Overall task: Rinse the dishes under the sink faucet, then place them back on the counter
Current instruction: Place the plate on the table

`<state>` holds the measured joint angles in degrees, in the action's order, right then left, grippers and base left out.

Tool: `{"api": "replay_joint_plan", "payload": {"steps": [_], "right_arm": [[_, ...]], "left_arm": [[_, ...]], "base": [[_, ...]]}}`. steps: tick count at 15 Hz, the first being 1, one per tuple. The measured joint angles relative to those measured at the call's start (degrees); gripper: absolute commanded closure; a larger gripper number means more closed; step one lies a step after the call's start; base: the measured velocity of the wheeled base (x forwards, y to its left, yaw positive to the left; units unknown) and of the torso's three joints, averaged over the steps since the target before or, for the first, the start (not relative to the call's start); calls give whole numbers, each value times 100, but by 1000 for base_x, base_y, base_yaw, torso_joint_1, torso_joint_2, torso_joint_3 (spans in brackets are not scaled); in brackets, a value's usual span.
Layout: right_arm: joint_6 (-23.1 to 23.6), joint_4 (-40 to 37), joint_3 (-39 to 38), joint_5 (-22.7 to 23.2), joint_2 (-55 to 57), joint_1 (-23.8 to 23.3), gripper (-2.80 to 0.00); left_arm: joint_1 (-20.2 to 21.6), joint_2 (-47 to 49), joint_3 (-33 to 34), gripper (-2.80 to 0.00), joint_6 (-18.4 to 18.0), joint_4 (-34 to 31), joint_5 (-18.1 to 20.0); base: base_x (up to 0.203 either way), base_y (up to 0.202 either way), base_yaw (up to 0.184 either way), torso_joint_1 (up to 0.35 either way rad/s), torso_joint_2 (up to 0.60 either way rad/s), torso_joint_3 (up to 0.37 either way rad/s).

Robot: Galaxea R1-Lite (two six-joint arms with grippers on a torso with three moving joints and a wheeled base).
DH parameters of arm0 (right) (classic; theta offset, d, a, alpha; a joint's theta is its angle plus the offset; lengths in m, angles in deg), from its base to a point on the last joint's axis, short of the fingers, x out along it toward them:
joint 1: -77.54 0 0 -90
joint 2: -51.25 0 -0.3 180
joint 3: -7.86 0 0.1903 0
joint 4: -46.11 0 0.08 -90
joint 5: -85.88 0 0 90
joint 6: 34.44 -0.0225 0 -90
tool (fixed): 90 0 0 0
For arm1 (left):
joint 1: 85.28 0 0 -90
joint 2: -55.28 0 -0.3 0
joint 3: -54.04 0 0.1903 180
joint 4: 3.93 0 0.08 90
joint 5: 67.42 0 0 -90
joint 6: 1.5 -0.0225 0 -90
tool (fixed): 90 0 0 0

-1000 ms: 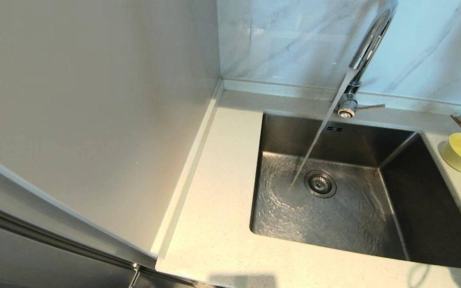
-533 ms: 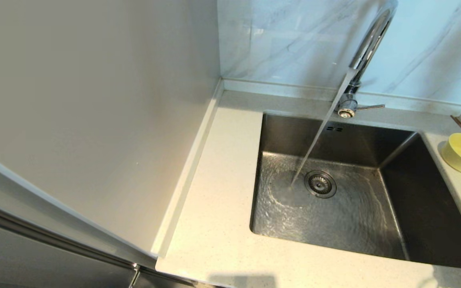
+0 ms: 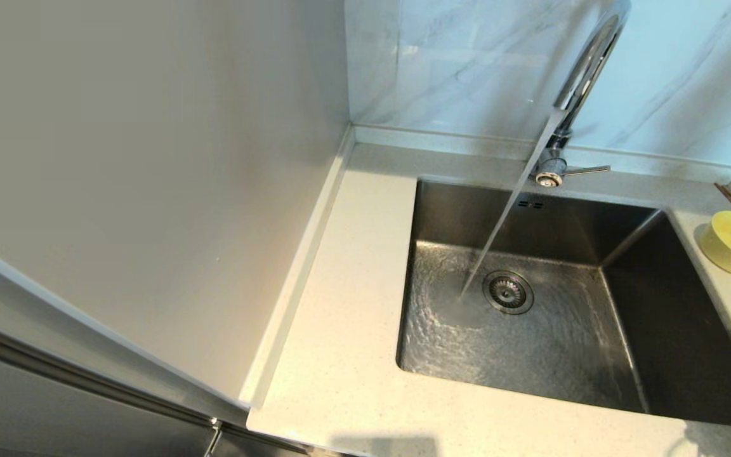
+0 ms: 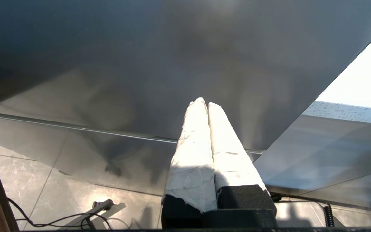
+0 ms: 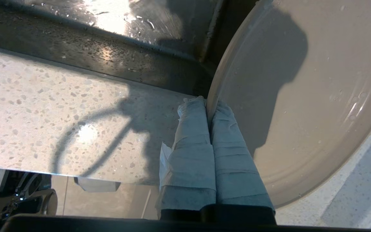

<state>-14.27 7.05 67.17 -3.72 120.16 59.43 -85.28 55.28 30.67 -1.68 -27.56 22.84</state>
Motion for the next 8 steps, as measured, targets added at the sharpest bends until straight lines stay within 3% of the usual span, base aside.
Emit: {"api": "replay_joint_plan", "payload": {"steps": [8], "right_arm": [[63, 1035, 44, -177, 958, -596, 0]], "left_arm": [[0, 0, 0, 0, 0, -2, 0]], "base": [[0, 0, 0, 0, 0, 0]]}}
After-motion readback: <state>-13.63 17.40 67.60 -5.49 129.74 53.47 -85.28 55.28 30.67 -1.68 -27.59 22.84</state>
